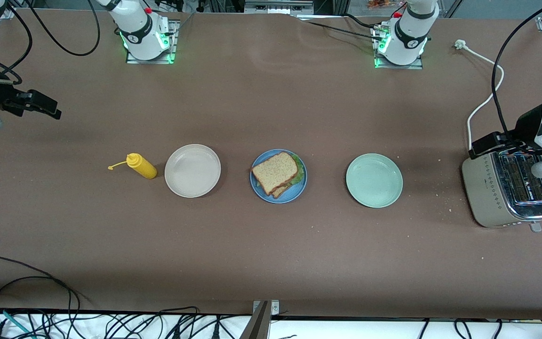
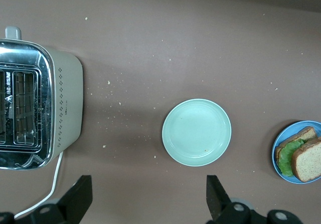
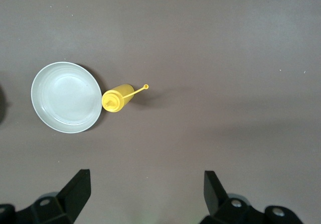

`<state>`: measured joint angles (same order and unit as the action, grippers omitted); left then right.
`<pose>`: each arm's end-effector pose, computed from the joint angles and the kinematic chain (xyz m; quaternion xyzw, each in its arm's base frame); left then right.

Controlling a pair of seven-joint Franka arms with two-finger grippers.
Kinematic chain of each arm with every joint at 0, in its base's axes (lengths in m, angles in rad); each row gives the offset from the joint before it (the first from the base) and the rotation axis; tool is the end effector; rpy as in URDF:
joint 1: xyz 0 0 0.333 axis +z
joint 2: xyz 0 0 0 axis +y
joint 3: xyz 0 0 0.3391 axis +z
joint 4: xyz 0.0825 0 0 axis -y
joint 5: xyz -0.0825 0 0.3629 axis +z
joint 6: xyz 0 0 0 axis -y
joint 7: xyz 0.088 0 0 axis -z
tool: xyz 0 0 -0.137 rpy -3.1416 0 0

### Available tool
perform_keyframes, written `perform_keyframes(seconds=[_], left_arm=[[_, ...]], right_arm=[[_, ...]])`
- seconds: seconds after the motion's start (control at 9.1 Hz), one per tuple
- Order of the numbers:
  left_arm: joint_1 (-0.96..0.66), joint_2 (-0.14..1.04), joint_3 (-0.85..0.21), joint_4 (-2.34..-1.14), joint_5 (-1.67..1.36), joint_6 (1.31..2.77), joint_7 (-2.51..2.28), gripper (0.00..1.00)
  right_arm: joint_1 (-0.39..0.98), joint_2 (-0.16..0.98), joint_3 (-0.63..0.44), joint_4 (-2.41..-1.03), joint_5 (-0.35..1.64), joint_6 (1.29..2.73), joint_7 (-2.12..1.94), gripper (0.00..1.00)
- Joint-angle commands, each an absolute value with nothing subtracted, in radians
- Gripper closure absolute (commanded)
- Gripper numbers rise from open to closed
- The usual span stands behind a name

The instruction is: Make sandwich in blue plate with both arms

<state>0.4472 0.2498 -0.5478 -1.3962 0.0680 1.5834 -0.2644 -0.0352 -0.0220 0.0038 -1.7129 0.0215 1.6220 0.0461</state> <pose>0.6042 -0.0119 0.5725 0.9957 0.0869 -0.0187 0.0277 0.5234 -0.0136 0.5696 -0.9986 0.0396 0.0345 0.0104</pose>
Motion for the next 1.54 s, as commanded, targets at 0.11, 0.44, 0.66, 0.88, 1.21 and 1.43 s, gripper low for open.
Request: perform_keyframes(seconds=[0.11, 0.44, 0.66, 0.88, 1.21, 1.43], left_arm=[[0.231, 0.226, -0.301, -1.387, 0.06, 1.559, -0.193, 0.0], [0.016, 0.2, -0.034, -1.408, -0.046, 1.56, -0.155, 0.0], [0.011, 0.18, -0.029, -1.46, -0.048, 1.587, -0.138, 0.0], [0.017, 0.176, -0.032, -1.505, -0.045, 1.615, -0.127, 0.03], [0.021, 0.178, -0.032, -1.519, -0.034, 1.643, -0.091, 0.02], [0.026, 0.179, -0.032, -1.519, -0.034, 1.651, -0.089, 0.01]], right_arm=[[-0.044, -0.029, 0.017, -1.703, 0.021, 1.615, 0.058, 0.0], [-0.044, -0.029, 0.015, -1.703, 0.021, 1.617, 0.058, 0.0], [-0.046, -0.029, 0.015, -1.703, 0.023, 1.62, 0.058, 0.0], [-0.044, -0.028, 0.015, -1.703, 0.025, 1.62, 0.058, 0.0], [-0.045, -0.029, 0.015, -1.703, 0.025, 1.62, 0.058, 0.0], [-0.045, -0.028, 0.015, -1.703, 0.023, 1.62, 0.058, 0.0]])
